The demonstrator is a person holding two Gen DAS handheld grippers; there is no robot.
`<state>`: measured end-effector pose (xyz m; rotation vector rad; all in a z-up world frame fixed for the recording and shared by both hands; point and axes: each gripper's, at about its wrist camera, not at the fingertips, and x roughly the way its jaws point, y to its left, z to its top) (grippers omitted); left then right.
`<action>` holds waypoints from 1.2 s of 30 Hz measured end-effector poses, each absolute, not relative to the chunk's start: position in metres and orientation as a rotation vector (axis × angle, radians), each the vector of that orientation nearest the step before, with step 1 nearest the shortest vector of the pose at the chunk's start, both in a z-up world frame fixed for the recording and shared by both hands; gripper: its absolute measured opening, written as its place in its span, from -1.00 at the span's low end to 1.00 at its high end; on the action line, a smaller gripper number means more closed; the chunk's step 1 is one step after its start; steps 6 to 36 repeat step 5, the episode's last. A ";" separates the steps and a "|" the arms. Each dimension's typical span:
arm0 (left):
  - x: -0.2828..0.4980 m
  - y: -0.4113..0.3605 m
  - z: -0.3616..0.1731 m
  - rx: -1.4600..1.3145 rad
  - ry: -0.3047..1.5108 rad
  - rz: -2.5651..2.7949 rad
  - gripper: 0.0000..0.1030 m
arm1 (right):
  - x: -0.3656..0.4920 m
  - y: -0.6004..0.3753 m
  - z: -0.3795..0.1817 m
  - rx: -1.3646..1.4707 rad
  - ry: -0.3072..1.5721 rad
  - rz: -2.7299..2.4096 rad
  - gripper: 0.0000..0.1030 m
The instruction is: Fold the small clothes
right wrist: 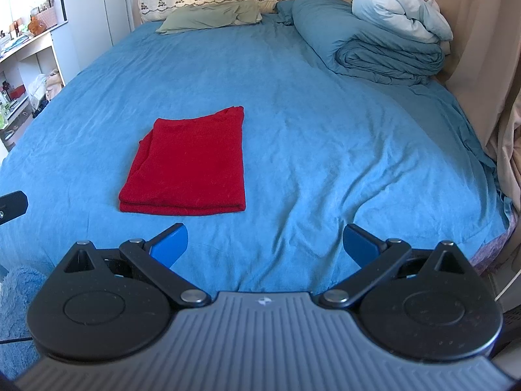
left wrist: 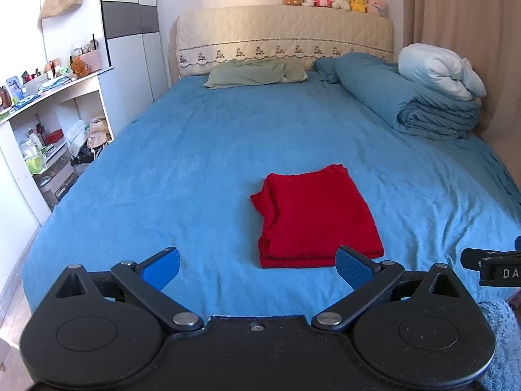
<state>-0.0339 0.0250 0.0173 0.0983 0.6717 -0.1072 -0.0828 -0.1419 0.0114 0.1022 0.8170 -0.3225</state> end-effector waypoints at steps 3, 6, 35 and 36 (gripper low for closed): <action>-0.035 0.025 0.017 0.107 0.659 -0.104 1.00 | -0.083 -0.142 0.011 0.103 0.818 -0.322 1.00; -0.035 0.026 0.016 0.100 0.658 -0.107 1.00 | -0.083 -0.142 0.011 0.103 0.818 -0.323 1.00; -0.035 0.026 0.016 0.100 0.658 -0.107 1.00 | -0.083 -0.142 0.011 0.103 0.818 -0.323 1.00; -0.035 0.026 0.016 0.100 0.658 -0.107 1.00 | -0.083 -0.142 0.011 0.103 0.818 -0.323 1.00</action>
